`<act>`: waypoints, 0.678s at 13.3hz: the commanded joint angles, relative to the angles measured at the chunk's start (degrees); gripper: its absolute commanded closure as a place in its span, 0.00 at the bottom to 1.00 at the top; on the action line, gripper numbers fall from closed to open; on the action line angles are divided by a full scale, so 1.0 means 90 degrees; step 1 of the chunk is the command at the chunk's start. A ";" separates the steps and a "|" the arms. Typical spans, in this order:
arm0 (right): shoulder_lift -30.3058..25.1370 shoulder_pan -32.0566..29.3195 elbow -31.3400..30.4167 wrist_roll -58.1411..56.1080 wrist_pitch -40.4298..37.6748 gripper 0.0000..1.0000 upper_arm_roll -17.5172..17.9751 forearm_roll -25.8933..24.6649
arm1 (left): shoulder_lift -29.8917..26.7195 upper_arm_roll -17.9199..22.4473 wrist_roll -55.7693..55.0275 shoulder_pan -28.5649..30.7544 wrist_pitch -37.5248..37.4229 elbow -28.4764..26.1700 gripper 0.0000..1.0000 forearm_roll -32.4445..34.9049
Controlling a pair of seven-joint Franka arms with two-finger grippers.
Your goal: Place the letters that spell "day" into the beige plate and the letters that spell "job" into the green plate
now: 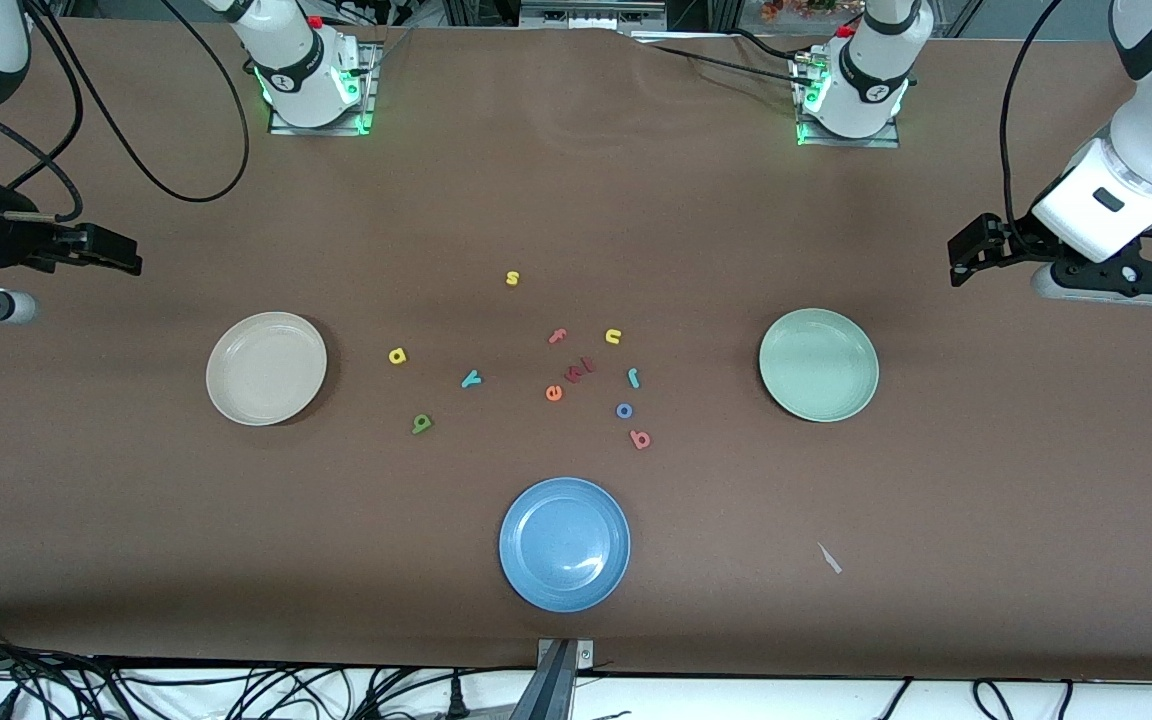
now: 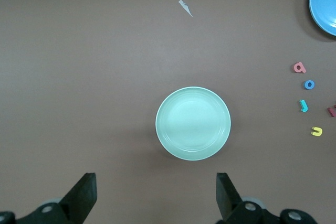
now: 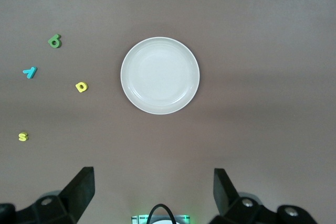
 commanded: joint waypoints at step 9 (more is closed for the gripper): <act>-0.0088 0.0004 -0.0006 -0.0092 -0.0040 0.00 0.0045 -0.0028 | -0.0055 0.0021 0.0031 -0.0011 0.0134 0.0000 0.00 0.0007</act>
